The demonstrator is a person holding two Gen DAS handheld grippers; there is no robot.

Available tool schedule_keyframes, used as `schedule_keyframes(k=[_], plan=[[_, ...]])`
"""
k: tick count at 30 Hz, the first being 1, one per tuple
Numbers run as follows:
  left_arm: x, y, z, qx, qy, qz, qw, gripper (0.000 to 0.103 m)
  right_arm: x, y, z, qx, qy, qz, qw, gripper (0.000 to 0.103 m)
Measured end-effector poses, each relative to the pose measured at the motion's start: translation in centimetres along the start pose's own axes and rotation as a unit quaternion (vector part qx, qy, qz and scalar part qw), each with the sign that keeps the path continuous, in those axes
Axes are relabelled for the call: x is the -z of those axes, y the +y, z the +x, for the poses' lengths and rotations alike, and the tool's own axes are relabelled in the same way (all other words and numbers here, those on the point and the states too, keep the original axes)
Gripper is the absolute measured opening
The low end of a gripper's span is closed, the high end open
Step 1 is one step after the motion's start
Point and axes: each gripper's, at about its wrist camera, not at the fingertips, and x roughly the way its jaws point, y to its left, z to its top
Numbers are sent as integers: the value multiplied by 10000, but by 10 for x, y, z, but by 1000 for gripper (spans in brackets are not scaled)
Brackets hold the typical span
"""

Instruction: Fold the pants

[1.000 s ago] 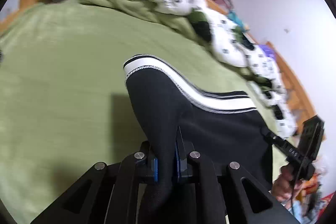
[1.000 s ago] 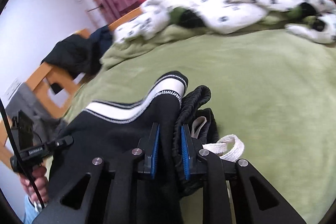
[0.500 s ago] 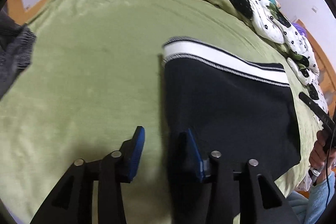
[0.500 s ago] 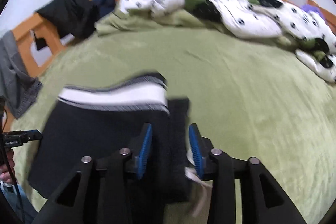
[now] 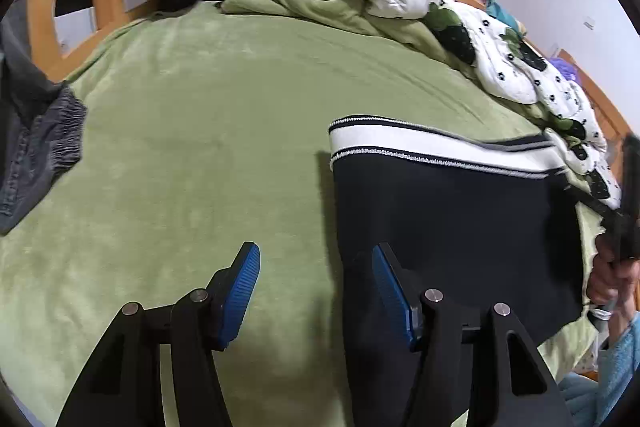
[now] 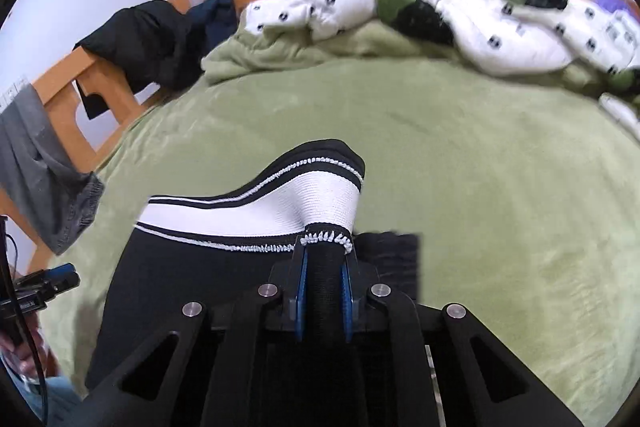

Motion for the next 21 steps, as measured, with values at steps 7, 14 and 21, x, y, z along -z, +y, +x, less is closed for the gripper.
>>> schedule_keyframes(k=[7, 14, 21], plan=[[-9, -16, 10, -30, -277, 255, 9993, 56, 4, -13, 11, 338, 204, 236, 9989, 32], [-53, -65, 49, 163, -460, 747, 9960, 56, -15, 14, 6, 212, -430, -153, 9987, 32], [-53, -79, 125, -166, -103, 915, 9956, 59, -3, 7, 53, 772, 38, -805, 9938, 22]])
